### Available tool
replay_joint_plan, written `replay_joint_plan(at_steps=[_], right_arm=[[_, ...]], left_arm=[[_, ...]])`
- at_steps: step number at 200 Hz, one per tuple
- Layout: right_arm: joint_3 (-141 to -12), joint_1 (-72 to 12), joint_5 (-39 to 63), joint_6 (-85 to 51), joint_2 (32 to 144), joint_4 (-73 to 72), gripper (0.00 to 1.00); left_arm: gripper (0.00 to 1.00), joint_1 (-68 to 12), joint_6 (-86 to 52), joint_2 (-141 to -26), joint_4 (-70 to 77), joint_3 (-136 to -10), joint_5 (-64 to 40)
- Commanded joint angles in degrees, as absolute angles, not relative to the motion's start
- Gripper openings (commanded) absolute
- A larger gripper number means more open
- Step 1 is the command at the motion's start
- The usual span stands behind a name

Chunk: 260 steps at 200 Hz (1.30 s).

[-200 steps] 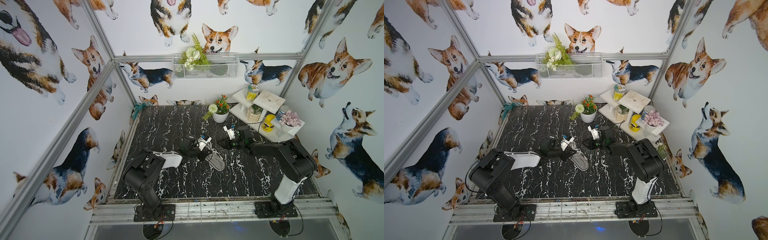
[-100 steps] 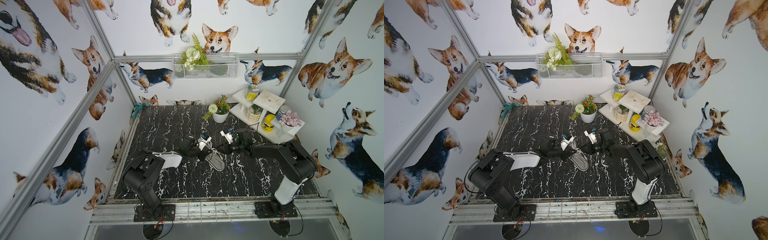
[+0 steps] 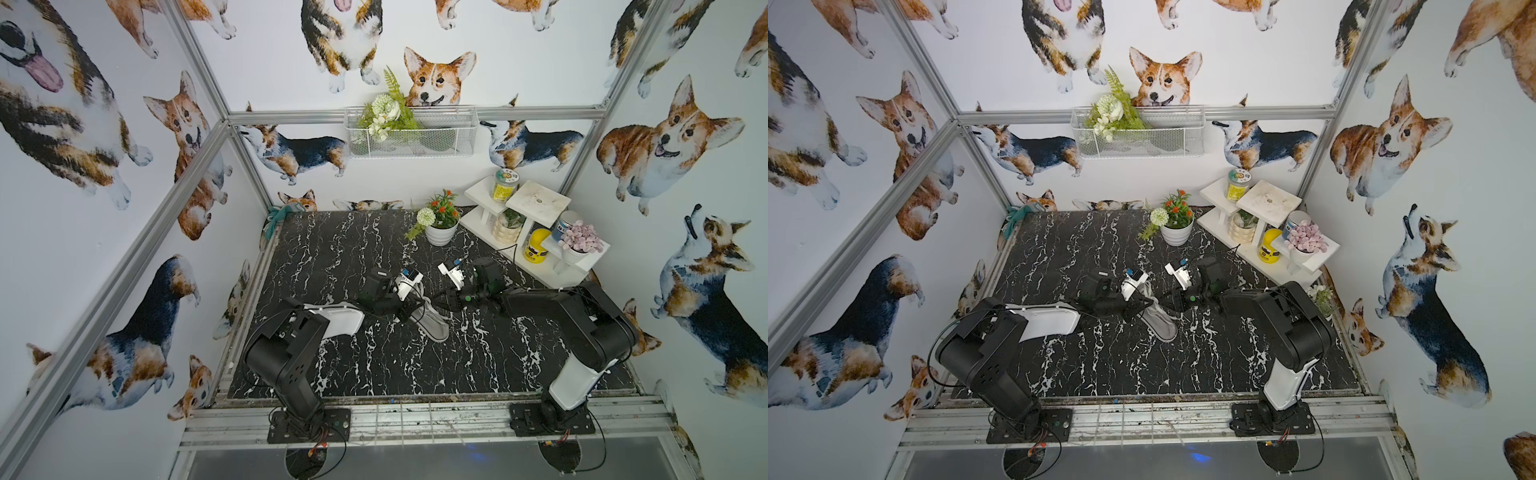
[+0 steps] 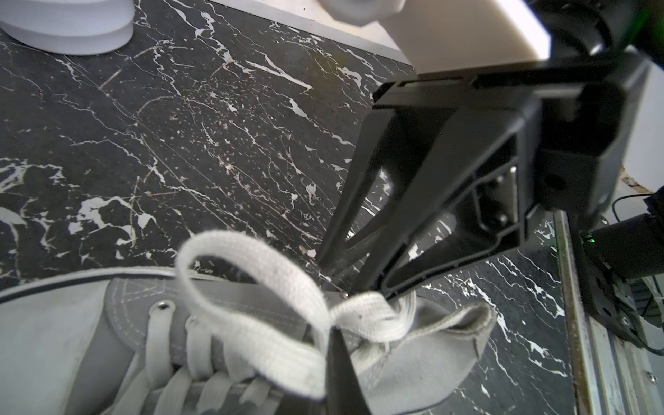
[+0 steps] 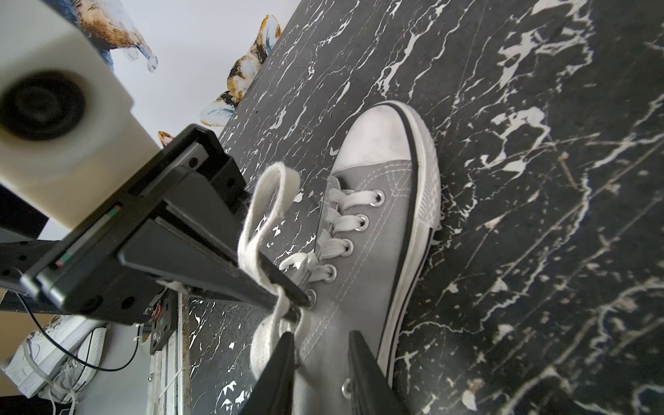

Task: Tie the shoes
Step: Cross the shoelace with the shoelace.

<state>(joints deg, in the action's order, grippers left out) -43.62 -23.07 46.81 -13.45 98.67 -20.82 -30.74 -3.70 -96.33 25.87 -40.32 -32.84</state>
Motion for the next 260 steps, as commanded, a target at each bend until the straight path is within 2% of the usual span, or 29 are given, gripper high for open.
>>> replay_joint_plan(at_steps=[1, 92, 116, 223, 260], right_arm=[[-44.46, -23.24, 47.81, -12.88, 99.05, -19.47, 0.31], [-46.39, -23.41, 48.51, -13.73, 99.49, -17.91, 0.42], [-47.59, -23.79, 48.44, -13.3, 99.97, -16.44, 0.42], [-48.82, -24.3, 47.99, -11.89, 102.33, -12.71, 0.25], [-49.72, -24.69, 47.77, -11.87, 103.14, -12.4, 0.24]], left_arm=[[0.0, -30.76, -3.69, -96.06, 26.33, -40.17, -33.31], [0.0, -31.46, -2.37, -95.61, 24.7, -40.54, -32.07], [0.0, -31.54, -2.4, -95.46, 24.7, -40.52, -31.9], [0.0, -31.54, -2.38, -95.36, 24.15, -40.52, -31.55], [0.0, -31.55, -2.37, -95.36, 24.13, -40.54, -32.17]])
